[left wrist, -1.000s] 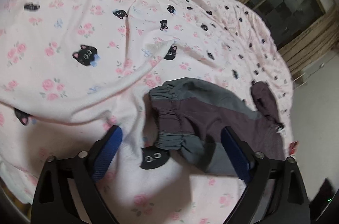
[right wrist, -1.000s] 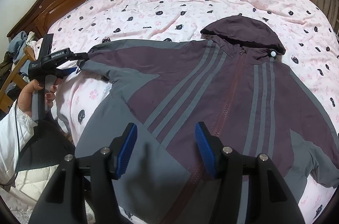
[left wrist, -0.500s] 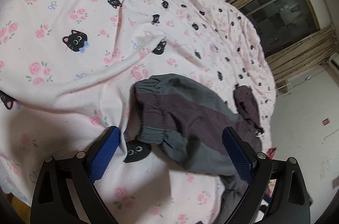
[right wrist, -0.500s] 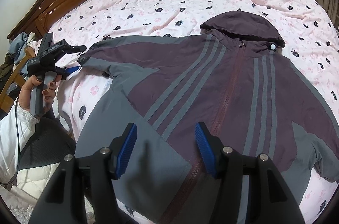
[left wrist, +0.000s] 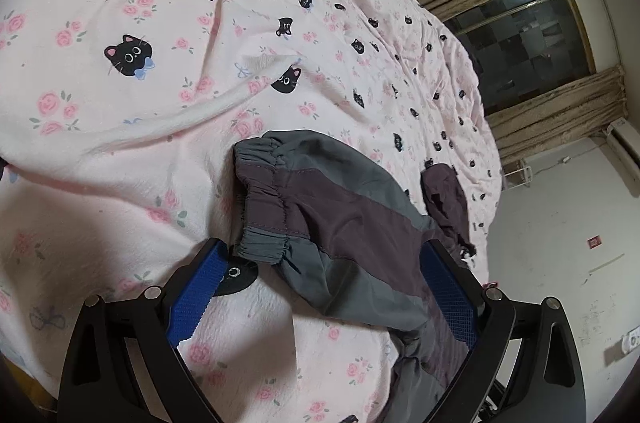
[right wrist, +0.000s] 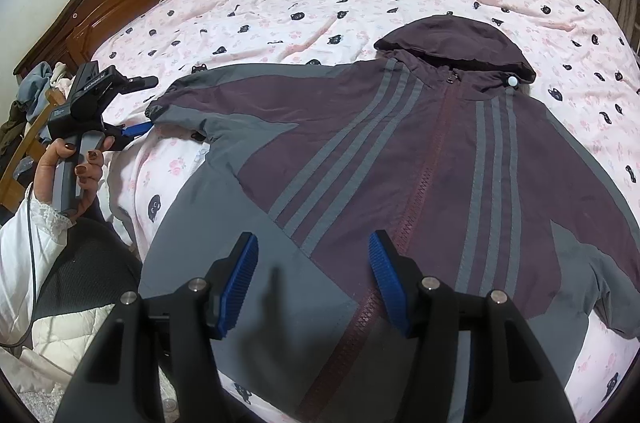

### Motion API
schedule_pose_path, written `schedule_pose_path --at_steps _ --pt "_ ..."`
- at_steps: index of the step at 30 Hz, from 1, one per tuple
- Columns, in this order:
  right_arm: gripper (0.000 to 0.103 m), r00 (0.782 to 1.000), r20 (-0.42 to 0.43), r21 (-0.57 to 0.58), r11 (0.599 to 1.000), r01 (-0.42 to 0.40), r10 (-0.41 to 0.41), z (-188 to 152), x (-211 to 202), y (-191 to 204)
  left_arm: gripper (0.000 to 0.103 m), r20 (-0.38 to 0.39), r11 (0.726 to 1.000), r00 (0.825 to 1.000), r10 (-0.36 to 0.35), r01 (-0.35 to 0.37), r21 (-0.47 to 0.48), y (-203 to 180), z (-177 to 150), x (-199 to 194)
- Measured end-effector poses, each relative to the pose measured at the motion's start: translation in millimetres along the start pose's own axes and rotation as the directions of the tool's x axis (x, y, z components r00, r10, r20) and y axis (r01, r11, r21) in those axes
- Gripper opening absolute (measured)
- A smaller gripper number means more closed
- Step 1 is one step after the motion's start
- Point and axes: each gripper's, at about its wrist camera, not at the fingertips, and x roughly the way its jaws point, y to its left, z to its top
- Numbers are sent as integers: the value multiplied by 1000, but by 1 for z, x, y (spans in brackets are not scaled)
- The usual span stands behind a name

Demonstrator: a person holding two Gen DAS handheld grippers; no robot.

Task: Fold clothes
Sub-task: 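Close the left gripper on the grey sleeve cuff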

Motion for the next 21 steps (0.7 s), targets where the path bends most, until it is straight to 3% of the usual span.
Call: schedule_pose_path --at_steps 12,14,21 --pt "60 1000 -10 -2 1000 3 -3 -8 -1 -1 91 53 998 998 46 -48 41 -7 3 9" --pt "60 1000 -7 8 1000 2 -1 -9 -2 -5 76 53 998 998 46 -48 36 -8 2 11" --pt "60 1000 1 46 999 -1 1 -14 -7 -19 51 67 998 996 55 -56 1 -4 2 11"
